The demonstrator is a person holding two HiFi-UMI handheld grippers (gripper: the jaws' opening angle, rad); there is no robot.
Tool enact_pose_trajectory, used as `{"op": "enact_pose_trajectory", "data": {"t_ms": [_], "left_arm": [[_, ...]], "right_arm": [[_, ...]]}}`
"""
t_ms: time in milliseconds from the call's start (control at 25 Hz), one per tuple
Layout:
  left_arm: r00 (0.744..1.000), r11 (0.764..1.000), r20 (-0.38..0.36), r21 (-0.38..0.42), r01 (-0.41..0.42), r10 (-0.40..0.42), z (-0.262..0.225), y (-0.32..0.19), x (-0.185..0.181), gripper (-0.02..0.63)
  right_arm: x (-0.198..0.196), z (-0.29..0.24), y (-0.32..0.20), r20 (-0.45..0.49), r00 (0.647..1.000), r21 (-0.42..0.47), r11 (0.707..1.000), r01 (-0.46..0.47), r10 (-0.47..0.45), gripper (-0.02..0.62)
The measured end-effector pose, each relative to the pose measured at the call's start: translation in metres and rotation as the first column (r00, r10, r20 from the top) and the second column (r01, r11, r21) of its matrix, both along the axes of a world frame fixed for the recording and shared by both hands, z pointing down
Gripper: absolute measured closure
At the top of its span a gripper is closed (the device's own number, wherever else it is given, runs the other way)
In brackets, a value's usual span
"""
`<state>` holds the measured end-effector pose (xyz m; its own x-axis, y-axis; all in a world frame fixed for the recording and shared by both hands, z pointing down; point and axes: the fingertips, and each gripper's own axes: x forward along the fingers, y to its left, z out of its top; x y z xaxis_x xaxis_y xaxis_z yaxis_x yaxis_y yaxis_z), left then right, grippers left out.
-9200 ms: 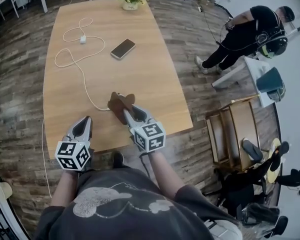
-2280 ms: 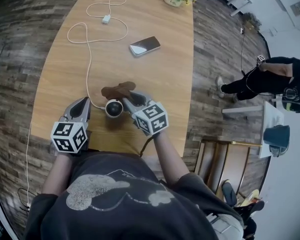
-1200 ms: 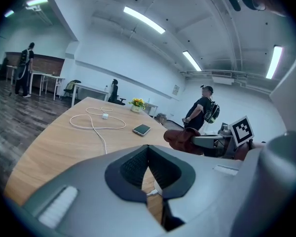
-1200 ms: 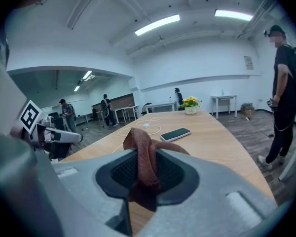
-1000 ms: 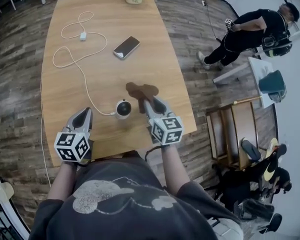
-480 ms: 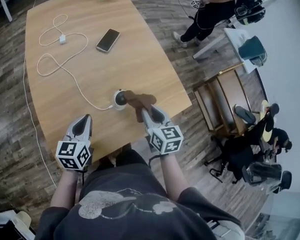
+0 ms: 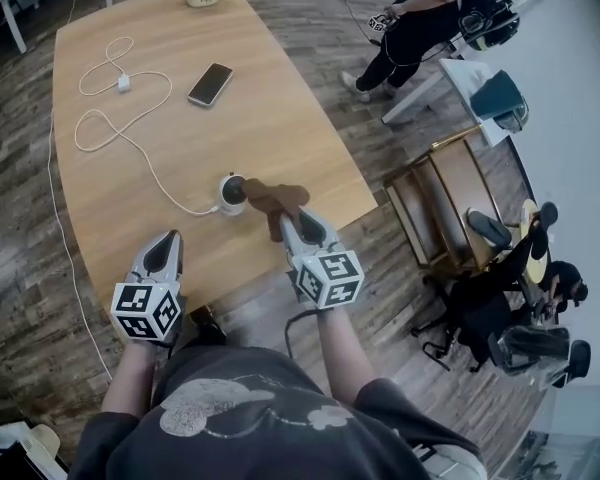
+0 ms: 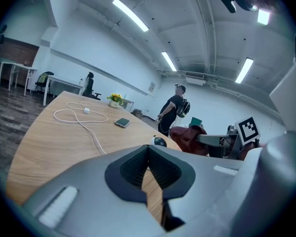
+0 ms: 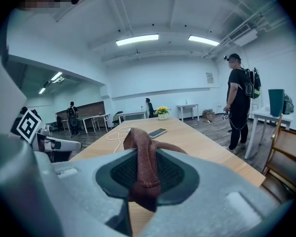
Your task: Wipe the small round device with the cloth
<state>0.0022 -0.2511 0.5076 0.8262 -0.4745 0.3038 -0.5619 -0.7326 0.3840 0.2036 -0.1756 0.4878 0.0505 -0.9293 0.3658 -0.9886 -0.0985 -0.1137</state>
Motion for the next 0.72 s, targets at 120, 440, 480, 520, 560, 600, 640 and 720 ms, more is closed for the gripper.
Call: {"op": "enact_pose_trajectory", "data": {"t_ms": [120,440,480,520,560,600,640,720], "left_arm": [[1.0,1.0,0.005,0.021,-0.013,0.013,-0.009,0.02,0.009,0.588],[0.999,1.0,0.026,0.022,-0.021,0.02,-0.016,0.092,0.005,0.588],[0.999,1.0,0.031,0.023,-0.021,0.02,-0.016,0.101,0.003,0.588],[0.999,0.999,0.036,0.03,-0.021,0.02,-0.017,0.11,0.002,0.588],[0.999,0.999,0.038,0.038,-0.019,0.018,-0.019,0.118,0.0,0.588],[0.999,0.999,0.038,0.045,-0.016,0.014,-0.021,0.127,-0.001,0.588],[0.999,0.999,0.035,0.051,-0.01,0.009,-0.023,0.136,-0.003,0.588],[0.999,0.998,0.033,0.061,0.001,-0.003,-0.025,0.155,-0.009,0.588]], "right_arm": [[-0.006,0.004,0.023,0.029,1.0,0.006,1.0,0.007,-0.007,0.517],[-0.016,0.011,0.091,0.069,0.997,0.01,0.999,0.03,-0.031,0.517],[-0.017,0.01,0.099,0.072,0.997,0.015,0.999,0.033,-0.034,0.517],[-0.018,0.01,0.106,0.077,0.996,0.019,0.999,0.034,-0.036,0.517],[-0.019,0.011,0.114,0.081,0.996,0.021,0.999,0.037,-0.038,0.517],[-0.021,0.011,0.123,0.085,0.996,0.022,0.999,0.04,-0.042,0.517],[-0.023,0.012,0.131,0.087,0.995,0.024,0.999,0.046,-0.048,0.517],[-0.03,0.011,0.149,0.089,0.994,0.031,0.998,0.061,-0.064,0.517]]}}
